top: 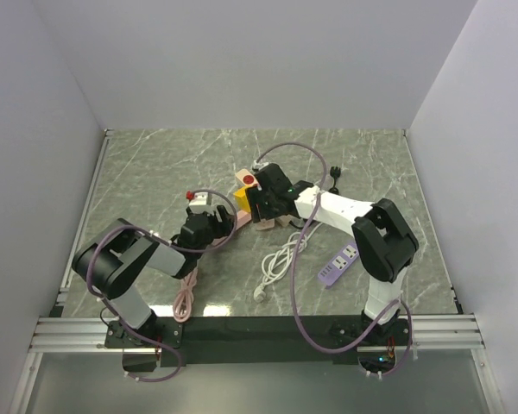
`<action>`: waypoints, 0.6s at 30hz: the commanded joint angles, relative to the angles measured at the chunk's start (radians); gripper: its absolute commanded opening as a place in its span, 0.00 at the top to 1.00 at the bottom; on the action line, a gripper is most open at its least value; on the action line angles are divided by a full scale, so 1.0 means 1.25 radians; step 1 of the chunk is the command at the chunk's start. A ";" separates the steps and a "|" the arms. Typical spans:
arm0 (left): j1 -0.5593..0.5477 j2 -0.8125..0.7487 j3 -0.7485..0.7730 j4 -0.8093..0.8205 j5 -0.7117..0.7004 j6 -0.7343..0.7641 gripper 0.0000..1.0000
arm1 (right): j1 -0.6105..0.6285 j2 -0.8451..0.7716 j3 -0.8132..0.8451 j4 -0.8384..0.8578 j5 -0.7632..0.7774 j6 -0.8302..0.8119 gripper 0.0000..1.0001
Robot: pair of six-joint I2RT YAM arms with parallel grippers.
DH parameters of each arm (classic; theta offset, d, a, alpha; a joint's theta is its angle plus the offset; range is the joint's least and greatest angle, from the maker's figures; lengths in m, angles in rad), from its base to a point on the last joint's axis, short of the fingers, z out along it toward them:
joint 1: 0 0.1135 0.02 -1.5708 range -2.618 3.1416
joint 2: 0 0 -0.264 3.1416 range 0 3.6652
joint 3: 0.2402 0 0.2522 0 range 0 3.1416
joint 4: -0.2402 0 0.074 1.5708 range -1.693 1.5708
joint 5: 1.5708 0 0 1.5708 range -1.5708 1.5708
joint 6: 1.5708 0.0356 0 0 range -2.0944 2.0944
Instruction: Insert the plug
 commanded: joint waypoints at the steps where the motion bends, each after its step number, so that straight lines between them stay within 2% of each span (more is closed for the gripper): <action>1: -0.039 0.021 -0.009 0.016 0.032 -0.017 0.26 | -0.012 0.019 0.072 0.060 0.043 -0.010 1.00; 11: -0.072 0.091 -0.002 0.088 0.055 -0.053 0.27 | -0.043 -0.009 0.045 0.070 0.089 -0.020 1.00; 18: -0.120 0.116 0.026 0.081 0.015 -0.060 0.27 | -0.040 -0.226 -0.079 0.062 0.126 -0.019 1.00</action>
